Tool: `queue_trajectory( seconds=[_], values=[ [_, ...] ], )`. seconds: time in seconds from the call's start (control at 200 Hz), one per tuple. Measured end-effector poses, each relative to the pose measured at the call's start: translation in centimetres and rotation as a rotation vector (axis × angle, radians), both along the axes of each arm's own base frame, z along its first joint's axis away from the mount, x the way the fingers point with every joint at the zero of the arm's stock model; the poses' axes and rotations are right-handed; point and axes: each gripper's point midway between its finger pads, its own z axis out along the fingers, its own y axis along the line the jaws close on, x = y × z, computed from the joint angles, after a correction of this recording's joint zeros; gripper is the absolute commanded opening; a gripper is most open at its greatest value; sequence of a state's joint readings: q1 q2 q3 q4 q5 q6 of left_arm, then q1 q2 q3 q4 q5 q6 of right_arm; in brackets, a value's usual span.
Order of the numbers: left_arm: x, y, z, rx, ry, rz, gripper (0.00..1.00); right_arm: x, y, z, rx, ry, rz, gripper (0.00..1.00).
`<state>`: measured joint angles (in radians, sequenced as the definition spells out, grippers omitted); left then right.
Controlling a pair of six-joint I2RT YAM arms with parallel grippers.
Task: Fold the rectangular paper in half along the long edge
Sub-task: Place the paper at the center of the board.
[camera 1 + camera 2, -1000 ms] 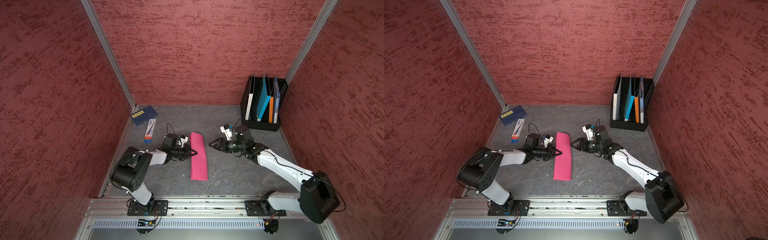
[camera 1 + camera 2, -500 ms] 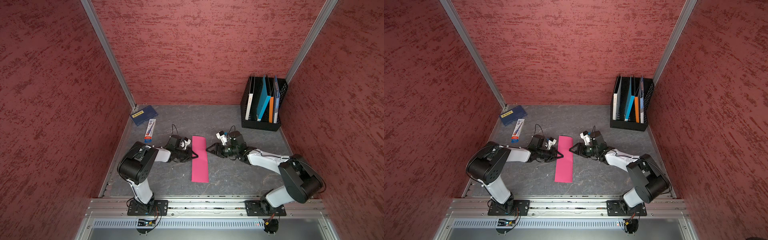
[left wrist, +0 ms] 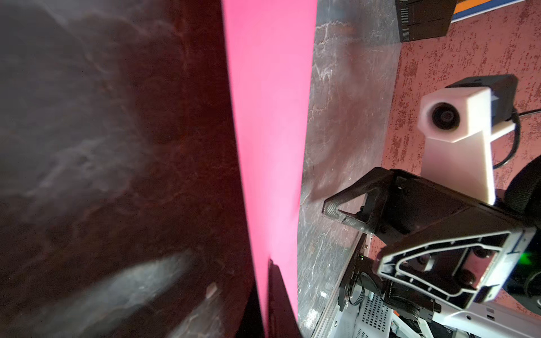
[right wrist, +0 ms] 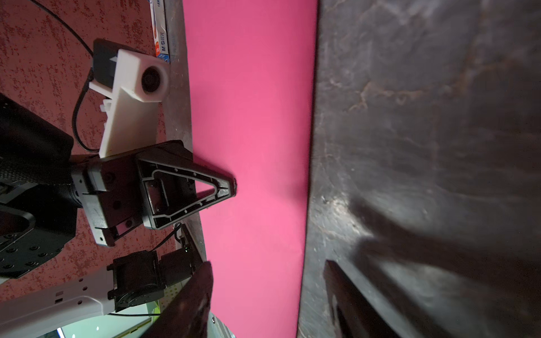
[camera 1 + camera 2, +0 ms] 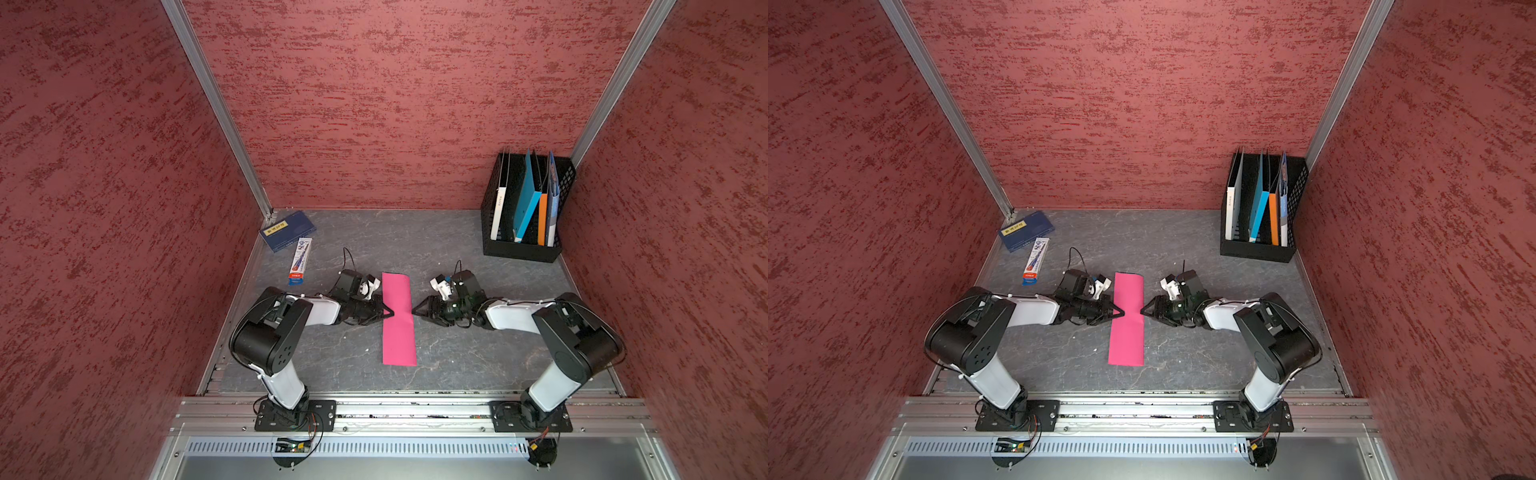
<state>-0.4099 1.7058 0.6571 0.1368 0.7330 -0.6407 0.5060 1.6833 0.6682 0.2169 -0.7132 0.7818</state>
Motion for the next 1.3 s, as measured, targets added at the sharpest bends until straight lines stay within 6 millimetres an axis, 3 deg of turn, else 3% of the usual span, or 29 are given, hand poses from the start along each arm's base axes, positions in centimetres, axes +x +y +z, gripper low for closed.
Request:
queue_trajectory(
  seconds=[0.401, 0.631, 0.887, 1.057, 1.298],
  values=[
    [1.6, 0.2, -0.2, 0.162, 0.001, 0.023, 0.00, 0.1, 0.8, -1.3, 0.030, 0.018, 0.034, 0.61],
    [1.3, 1.3, -1.5, 0.277, 0.051, 0.042, 0.00, 0.6, 1.5, -1.3, 0.063, 0.005, 0.057, 0.61],
    [1.4, 1.2, -1.6, 0.311, 0.056, 0.031, 0.00, 0.6, 1.7, -1.1, 0.055, 0.003, 0.055, 0.61],
    [1.4, 0.8, -1.5, 0.318, 0.059, 0.022, 0.00, 0.3, 2.4, -0.5, 0.033, 0.002, 0.063, 0.61],
    [1.3, 0.7, -1.5, 0.340, 0.063, 0.018, 0.00, 0.6, 4.4, 2.3, 0.061, -0.064, 0.096, 0.61]
  ],
)
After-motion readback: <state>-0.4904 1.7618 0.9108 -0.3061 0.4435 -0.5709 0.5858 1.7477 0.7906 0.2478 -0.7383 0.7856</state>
